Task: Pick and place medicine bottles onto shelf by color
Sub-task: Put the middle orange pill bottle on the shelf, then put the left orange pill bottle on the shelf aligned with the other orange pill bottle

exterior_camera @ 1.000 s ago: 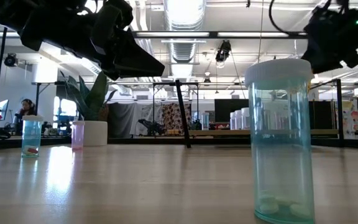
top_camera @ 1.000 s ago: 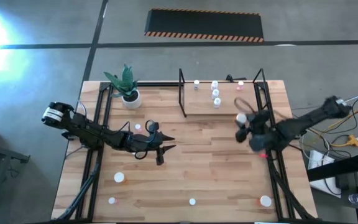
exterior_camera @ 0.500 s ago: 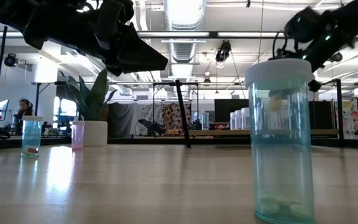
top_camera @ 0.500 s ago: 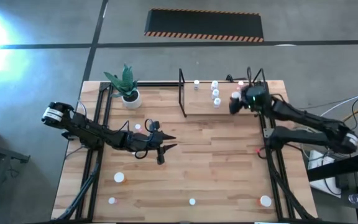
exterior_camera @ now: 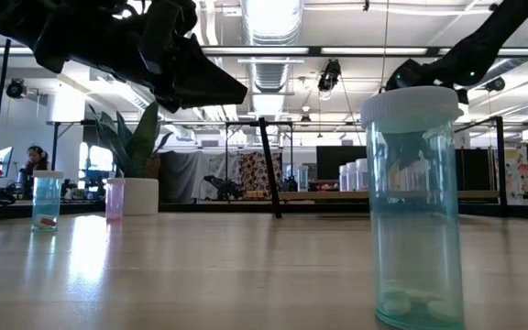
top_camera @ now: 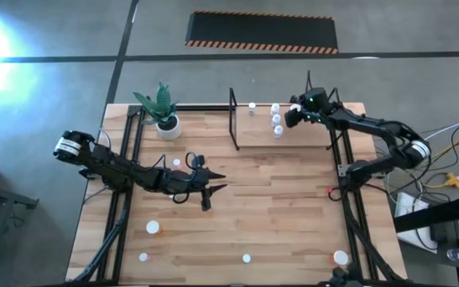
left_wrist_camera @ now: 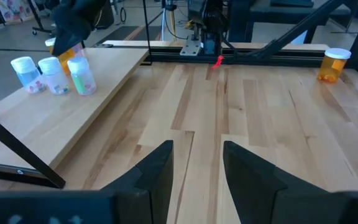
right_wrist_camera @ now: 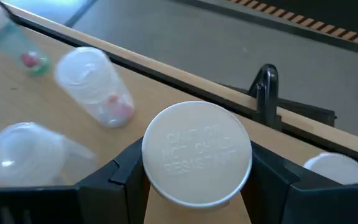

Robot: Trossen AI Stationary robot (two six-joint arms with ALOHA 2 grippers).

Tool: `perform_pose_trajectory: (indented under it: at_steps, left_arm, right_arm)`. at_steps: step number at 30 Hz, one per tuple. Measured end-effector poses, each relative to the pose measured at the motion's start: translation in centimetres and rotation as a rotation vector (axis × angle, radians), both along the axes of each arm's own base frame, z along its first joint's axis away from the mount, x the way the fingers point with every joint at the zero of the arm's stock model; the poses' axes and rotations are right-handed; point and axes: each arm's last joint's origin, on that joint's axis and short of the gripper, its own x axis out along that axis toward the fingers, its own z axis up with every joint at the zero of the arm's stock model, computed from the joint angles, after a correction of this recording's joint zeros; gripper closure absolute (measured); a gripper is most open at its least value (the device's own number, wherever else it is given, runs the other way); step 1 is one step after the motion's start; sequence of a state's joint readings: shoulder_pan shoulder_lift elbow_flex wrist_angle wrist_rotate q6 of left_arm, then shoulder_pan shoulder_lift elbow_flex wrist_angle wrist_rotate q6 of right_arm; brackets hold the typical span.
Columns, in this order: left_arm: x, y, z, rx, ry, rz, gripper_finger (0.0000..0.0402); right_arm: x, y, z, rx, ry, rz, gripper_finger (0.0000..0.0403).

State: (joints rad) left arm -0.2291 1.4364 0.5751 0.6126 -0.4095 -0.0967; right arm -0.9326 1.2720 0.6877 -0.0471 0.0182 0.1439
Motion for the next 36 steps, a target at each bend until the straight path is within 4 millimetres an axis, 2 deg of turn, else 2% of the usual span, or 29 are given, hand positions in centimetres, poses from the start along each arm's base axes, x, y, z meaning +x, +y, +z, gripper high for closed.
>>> perform_pose_trajectory:
  at_steps: [8,17,25,31,36]
  left_arm:
    - [-0.1,0.0,-0.2,0.001,0.006,0.0,0.0279]
    - [-0.1,0.0,-0.2,0.001,0.006,0.0,0.0279]
    - [-0.1,0.0,-0.1,-0.001,-0.002,0.0,0.0279]
    - [-0.1,0.0,-0.1,-0.001,-0.001,0.0,0.0279]
    - [-0.1,0.0,-0.2,0.0,0.0,0.0,0.0279]
  right_arm:
    - [0.3,-0.4,-0.4,0.002,0.02,0.003,0.021]
    - [0.4,-0.5,-0.1,-0.033,0.018,0.019,0.0175]
    - [0.5,-0.7,0.6,-0.097,-0.005,0.034,0.0171]
    - [-0.2,0.7,3.2,-0.178,-0.015,0.068,0.0188]
    - [-0.3,4.4,6.4,-0.235,-0.065,0.16,0.0212]
